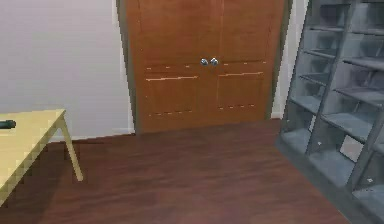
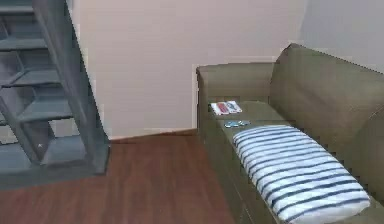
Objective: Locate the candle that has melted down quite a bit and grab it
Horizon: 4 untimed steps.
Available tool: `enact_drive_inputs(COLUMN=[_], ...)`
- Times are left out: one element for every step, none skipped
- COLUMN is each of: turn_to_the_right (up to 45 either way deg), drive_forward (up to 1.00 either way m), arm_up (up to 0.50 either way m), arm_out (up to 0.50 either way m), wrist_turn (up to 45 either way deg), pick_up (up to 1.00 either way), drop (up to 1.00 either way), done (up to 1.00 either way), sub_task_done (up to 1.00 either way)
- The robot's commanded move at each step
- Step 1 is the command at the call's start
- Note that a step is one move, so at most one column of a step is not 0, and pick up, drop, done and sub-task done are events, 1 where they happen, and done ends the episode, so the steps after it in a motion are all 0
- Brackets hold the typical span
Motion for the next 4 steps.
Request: enact_drive_inputs(turn_to_the_right=[-24.0,0.0,-45.0,-45.0], drive_forward=[0.0,0.9,0.0,0.0], arm_up=[0.0,0.0,0.0,0.0], arm_out=[0.0,0.0,0.0,0.0], wrist_turn=[0.0,0.0,0.0,0.0], pick_up=[0.0,0.0,0.0,0.0], drop=[0.0,0.0,0.0,0.0], done=[0.0,0.0,0.0,0.0], sub_task_done=[0.0,0.0,0.0,0.0])
